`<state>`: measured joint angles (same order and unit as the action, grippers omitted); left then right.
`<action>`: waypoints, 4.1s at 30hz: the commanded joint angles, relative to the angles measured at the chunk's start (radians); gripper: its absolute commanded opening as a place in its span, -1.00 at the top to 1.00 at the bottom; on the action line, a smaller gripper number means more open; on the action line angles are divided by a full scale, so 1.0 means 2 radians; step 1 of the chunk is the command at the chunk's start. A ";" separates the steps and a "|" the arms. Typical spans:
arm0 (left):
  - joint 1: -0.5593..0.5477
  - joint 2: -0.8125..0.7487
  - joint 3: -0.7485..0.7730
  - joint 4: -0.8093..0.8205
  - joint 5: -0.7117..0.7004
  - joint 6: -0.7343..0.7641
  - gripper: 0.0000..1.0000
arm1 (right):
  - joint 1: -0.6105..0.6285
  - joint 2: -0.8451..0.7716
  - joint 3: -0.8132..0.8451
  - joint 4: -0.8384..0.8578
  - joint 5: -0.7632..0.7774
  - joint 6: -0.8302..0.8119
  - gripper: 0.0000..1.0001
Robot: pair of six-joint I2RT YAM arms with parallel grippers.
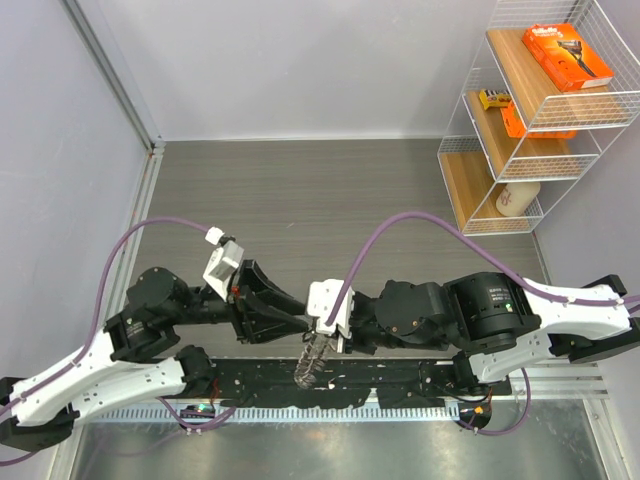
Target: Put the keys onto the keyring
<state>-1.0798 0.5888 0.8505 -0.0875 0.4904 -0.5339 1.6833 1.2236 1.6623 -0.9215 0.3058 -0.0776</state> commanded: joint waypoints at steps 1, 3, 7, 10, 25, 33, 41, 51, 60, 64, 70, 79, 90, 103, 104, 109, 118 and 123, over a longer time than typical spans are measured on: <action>-0.001 -0.024 -0.010 0.018 -0.012 0.005 0.16 | 0.004 -0.018 0.016 0.034 0.014 0.004 0.88; 0.000 -0.028 -0.017 0.016 -0.011 0.002 0.10 | 0.004 -0.017 0.019 0.033 0.017 0.009 0.88; 0.000 -0.037 -0.033 0.025 -0.007 -0.001 -0.20 | 0.004 -0.018 0.021 0.034 0.023 0.017 0.88; 0.000 -0.044 -0.043 0.029 -0.010 -0.001 -0.27 | 0.004 -0.020 0.019 0.039 0.024 0.019 0.88; -0.001 -0.052 -0.065 0.037 -0.018 0.011 -0.33 | 0.004 -0.004 0.037 0.034 0.021 0.023 0.89; -0.001 -0.048 -0.067 0.041 -0.015 0.010 -0.12 | 0.004 0.006 0.044 0.034 0.017 0.023 0.88; 0.000 -0.047 -0.066 0.057 -0.027 0.012 0.84 | 0.004 0.004 0.040 0.034 0.011 0.025 0.88; 0.000 -0.058 -0.074 0.079 -0.017 0.008 1.00 | 0.004 -0.031 -0.002 0.075 0.016 0.022 0.88; -0.001 -0.067 -0.078 0.074 -0.019 0.008 1.00 | 0.004 -0.073 -0.041 0.132 0.010 0.017 0.88; -0.001 -0.070 -0.078 0.070 -0.020 0.012 1.00 | 0.004 -0.098 -0.063 0.171 0.004 0.017 0.89; -0.001 -0.070 -0.076 0.066 -0.014 0.012 1.00 | 0.004 -0.125 -0.094 0.223 0.008 0.010 0.88; 0.000 -0.070 -0.077 0.070 -0.007 0.012 1.00 | 0.004 -0.133 -0.133 0.306 0.017 0.000 0.89; 0.000 -0.074 -0.083 0.075 0.004 0.008 1.00 | 0.004 -0.177 -0.245 0.457 0.038 -0.028 0.89; -0.001 -0.077 -0.084 0.074 0.006 0.007 1.00 | 0.004 -0.184 -0.277 0.570 0.005 -0.049 0.89; 0.000 -0.077 -0.084 0.074 0.006 0.007 1.00 | 0.004 -0.183 -0.277 0.574 0.004 -0.050 0.88; -0.001 -0.079 -0.082 0.076 0.006 0.005 1.00 | 0.004 -0.182 -0.277 0.573 -0.001 -0.049 0.89; -0.001 -0.088 -0.085 0.084 0.000 0.002 0.91 | 0.004 -0.195 -0.287 0.556 0.014 -0.042 0.88; -0.001 -0.097 -0.076 0.067 -0.007 0.013 1.00 | 0.004 -0.202 -0.279 0.526 0.024 -0.033 0.89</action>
<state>-1.0805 0.4187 0.6647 0.0139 0.4873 -0.5159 1.6867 0.8349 1.0794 0.1387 0.3252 -0.1593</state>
